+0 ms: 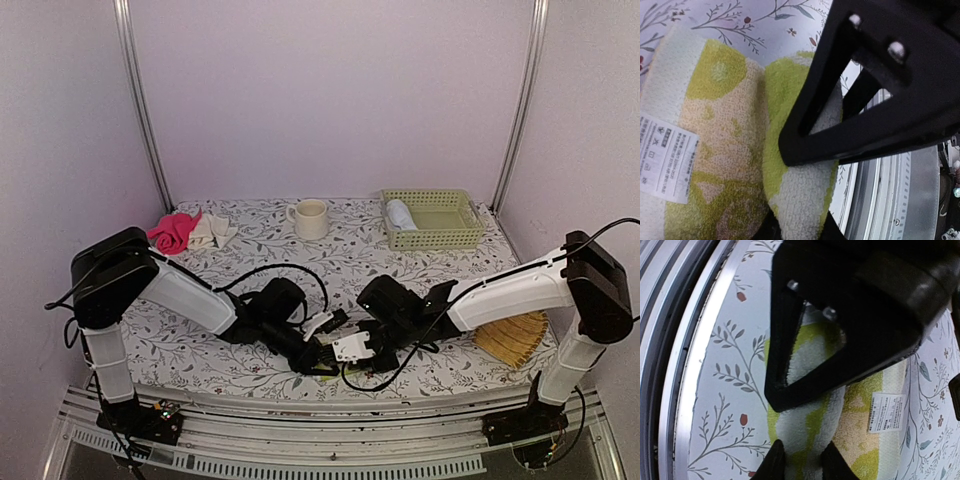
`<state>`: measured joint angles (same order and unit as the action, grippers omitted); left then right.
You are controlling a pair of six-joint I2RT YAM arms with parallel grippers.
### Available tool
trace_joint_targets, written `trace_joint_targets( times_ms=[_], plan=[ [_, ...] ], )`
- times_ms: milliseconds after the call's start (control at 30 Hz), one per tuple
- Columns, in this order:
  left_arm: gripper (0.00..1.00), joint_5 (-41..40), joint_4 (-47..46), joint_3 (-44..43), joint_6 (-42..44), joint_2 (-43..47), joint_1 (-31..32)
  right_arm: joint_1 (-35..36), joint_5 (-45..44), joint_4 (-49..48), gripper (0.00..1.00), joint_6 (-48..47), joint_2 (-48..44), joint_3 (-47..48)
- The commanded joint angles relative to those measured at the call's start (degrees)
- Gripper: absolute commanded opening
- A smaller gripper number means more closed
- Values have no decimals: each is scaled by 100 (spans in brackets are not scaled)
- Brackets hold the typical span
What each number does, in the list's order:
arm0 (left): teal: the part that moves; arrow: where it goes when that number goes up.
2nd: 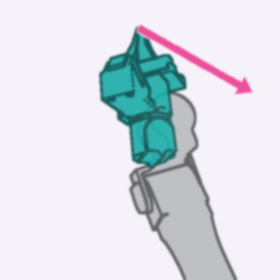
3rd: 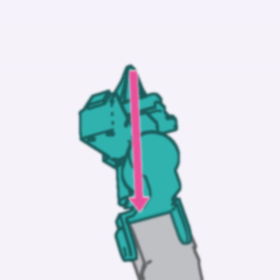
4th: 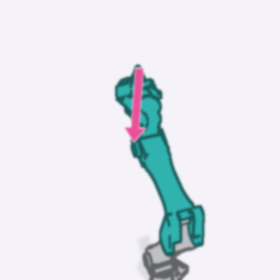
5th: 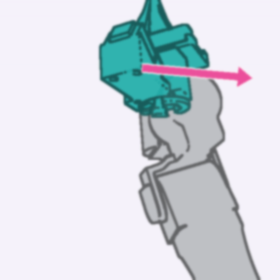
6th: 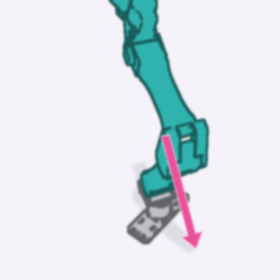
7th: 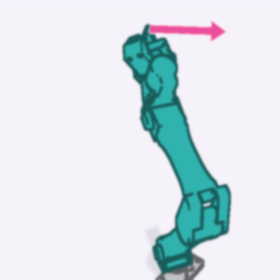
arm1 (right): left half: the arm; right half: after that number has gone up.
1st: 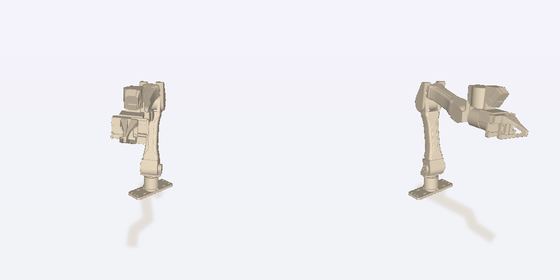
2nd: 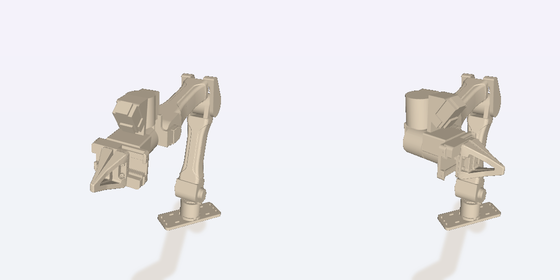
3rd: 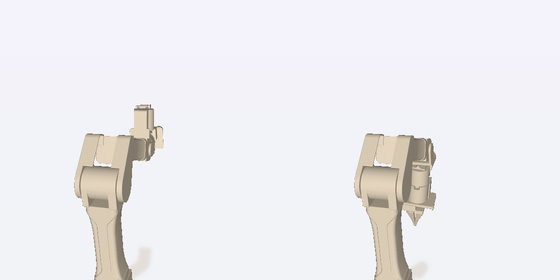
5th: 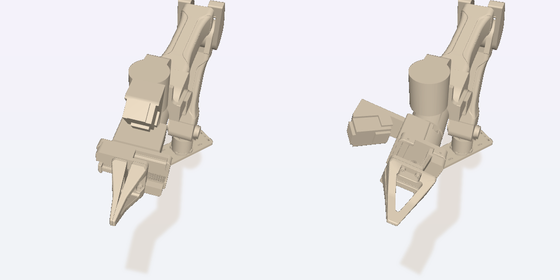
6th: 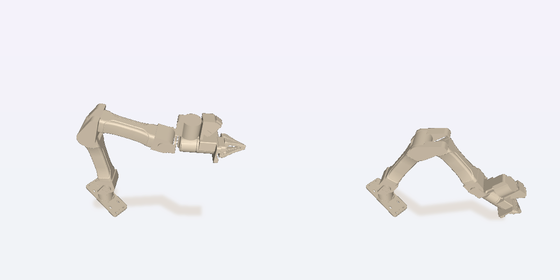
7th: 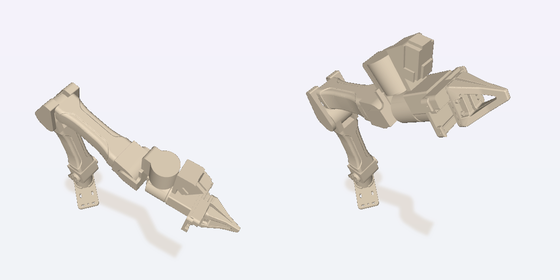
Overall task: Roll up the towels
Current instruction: Roll the towel at the center of the board.
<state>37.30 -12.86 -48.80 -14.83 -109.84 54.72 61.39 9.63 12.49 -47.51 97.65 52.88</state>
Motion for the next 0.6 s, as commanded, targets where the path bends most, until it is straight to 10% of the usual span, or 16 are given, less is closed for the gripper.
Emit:
trace_joint_targets(
  times_ms=[0, 333, 567],
  plan=[
    [18, -165, 494, 153, 6, -171, -123, 29, 385, 544, 16, 74, 354, 308],
    [52, -2082, 242, 1267, -272, 2400, -1, -153, 1833, 2077, 4, 299, 847, 999],
    [49, -4141, 199, 2124, -24, 3938, 1038, -986, 3530, 3548, 6, 455, 2072, 2255]
  ],
)
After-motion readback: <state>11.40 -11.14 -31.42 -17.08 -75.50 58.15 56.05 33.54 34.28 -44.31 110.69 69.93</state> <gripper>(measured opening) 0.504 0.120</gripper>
